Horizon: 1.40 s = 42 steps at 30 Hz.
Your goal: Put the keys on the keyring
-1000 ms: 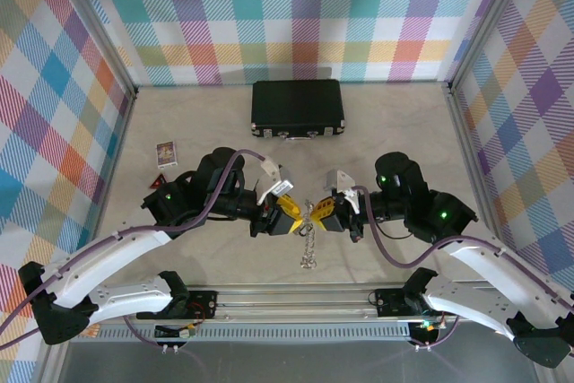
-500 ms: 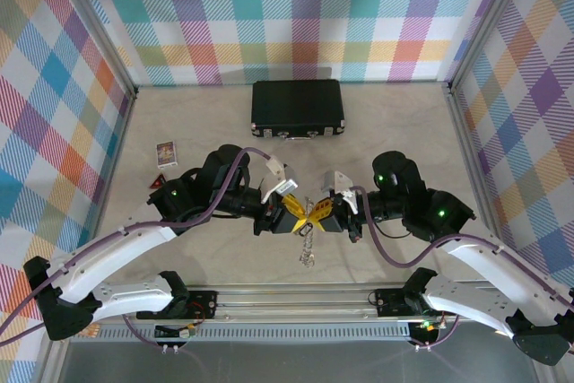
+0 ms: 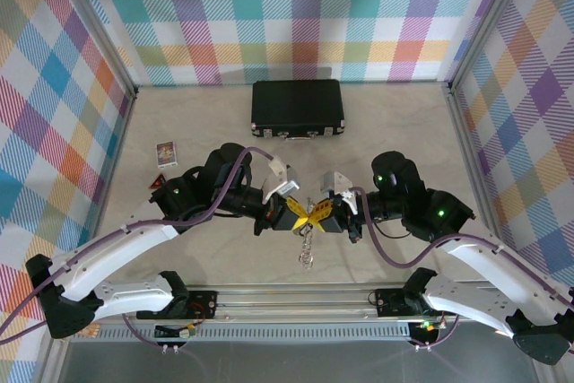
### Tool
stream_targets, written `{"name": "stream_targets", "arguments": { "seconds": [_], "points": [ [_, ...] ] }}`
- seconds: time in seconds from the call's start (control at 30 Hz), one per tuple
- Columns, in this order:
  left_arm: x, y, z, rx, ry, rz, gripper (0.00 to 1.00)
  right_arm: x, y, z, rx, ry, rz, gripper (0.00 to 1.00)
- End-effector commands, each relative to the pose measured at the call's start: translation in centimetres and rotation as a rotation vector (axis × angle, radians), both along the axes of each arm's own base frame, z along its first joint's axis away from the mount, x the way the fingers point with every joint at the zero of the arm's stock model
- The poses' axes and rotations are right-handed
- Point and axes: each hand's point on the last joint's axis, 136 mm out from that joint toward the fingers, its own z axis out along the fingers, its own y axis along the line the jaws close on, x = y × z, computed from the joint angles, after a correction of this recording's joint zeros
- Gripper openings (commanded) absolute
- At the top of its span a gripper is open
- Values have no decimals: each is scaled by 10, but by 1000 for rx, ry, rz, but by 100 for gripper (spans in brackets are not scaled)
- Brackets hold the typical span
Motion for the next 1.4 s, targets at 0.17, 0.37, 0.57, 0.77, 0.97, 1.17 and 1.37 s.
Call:
{"name": "stream_targets", "arguments": {
  "seconds": [0.17, 0.37, 0.57, 0.77, 0.97, 1.17, 1.37],
  "points": [
    [2, 4, 39, -198, -100, 32, 0, -10, -3, 34, 122, -44, 9, 39],
    [-5, 8, 62, -354, -122, 30, 0, -13, -11, 43, 181, 1, -45, 53],
    [-17, 16, 87, -530, -139, 0, 0, -23, -15, 44, 226, 33, -26, 41],
    [-26, 22, 97, -592, -156, -34, 0, -35, -19, 49, 289, 14, 29, 25],
    [-32, 23, 102, -614, -158, -66, 0, -43, -20, 54, 322, 9, 70, 18],
    [-34, 23, 104, -617, -155, -87, 0, -43, -21, 61, 356, -5, 66, 22],
    [-30, 23, 104, -616, -165, -57, 0, -37, -21, 58, 350, 3, 27, 31]
  ]
}}
